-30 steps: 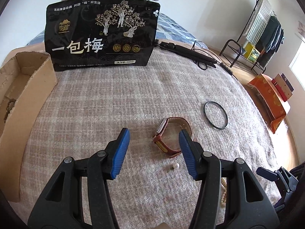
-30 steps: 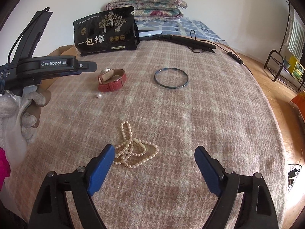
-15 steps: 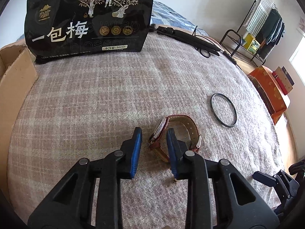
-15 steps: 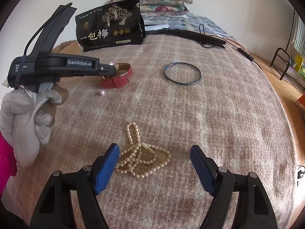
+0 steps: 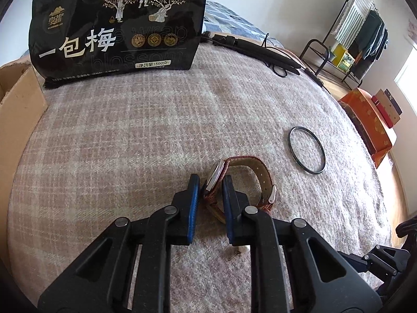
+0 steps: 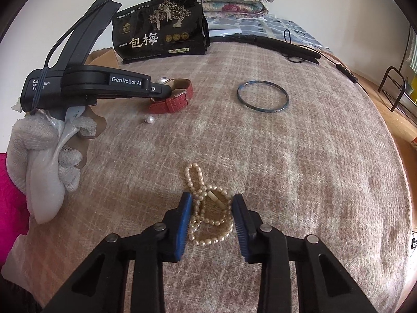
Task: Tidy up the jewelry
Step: 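Grasp the red-strap watch with the left tool while the right tool grasps the pearl necklace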
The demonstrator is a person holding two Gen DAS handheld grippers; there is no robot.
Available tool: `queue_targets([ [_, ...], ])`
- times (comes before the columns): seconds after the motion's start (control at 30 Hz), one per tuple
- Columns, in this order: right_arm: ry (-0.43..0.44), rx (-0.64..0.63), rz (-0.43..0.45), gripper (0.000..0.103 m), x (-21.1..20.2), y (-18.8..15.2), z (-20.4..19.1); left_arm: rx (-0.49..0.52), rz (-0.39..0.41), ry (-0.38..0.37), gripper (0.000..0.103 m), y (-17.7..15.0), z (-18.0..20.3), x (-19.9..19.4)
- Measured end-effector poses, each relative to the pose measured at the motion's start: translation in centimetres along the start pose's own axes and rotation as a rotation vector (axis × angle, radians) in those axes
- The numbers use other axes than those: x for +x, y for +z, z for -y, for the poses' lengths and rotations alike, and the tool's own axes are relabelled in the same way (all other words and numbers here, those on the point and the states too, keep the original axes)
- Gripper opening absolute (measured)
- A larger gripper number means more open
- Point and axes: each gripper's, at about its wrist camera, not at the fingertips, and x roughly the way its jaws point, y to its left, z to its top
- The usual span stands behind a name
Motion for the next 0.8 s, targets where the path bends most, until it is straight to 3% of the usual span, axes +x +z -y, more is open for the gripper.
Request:
queue_targets([
  [0.1, 0.021, 0.003, 0.003, 0.013, -0.1, 0.0, 0.0, -0.001, 0.003, 0.000, 0.016, 0.1, 0.0, -0.1],
  [0.23, 0.027, 0.011, 0.013, 0.002, -0.4, -0.1, 0.1, -0.005, 0.012, 0.005, 0.016, 0.1, -0.1, -0.5],
  [0.8, 0.050, 0.038, 0.050, 0.001, -1.9, 0.1, 0.9, -0.015, 0.045, 0.015, 0.015, 0.3, -0.7, -2.4],
])
